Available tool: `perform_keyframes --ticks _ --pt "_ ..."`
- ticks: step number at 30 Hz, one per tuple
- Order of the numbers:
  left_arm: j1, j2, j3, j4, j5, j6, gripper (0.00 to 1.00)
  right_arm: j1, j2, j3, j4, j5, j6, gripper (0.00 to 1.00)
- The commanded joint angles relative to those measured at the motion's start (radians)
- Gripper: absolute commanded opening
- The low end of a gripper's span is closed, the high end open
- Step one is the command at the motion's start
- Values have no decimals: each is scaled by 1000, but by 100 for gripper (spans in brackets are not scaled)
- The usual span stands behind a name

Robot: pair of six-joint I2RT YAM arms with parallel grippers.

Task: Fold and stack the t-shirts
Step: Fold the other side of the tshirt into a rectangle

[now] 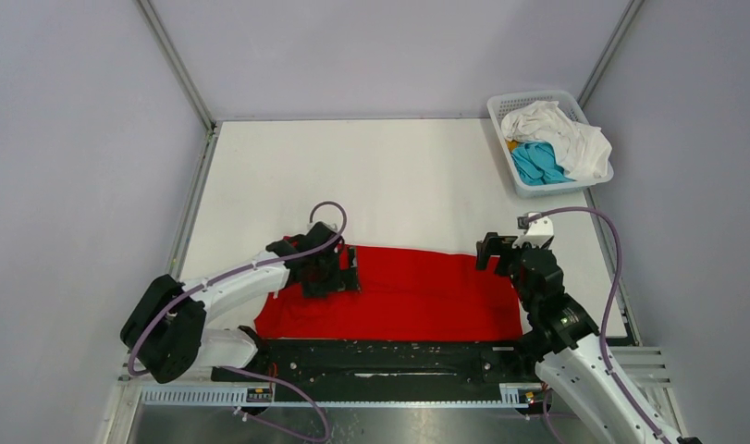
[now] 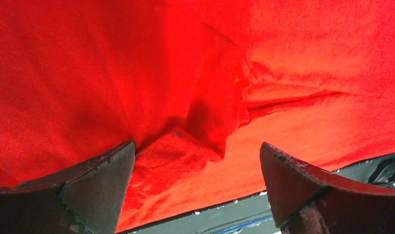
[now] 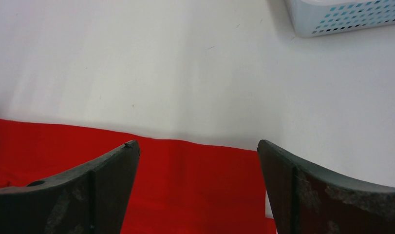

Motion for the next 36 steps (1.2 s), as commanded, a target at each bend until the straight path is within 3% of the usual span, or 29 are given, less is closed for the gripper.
perform_keyframes --ticks 1,6,12,15,19,21,23,27,31,36 --pt "-65 -14 -18 23 46 7 99 6 -22 26 18 8 8 100" --pt "-268 -97 -5 -55 40 -14 99 6 -36 11 28 10 7 100" --pt "-469 -107 -30 -30 128 -20 99 6 -15 18 20 -6 4 99" --pt "-504 -106 -7 -98 76 -30 99 7 -4 24 16 -22 10 99" --pt "-498 -177 83 -162 -101 -54 99 6 36 40 8 -93 55 99" --pt "-454 -216 129 -184 -194 -85 99 6 87 56 -1 -130 102 99" --pt "-314 -241 134 -168 -232 -97 99 6 170 67 1 -157 170 100" --pt "-1 -214 43 -1 -87 -105 99 7 345 97 -8 -232 242 99" --pt "90 -79 4 161 -16 -126 99 8 477 99 9 -305 297 99" --pt "179 215 102 225 -9 -136 99 10 602 82 64 -385 348 100"
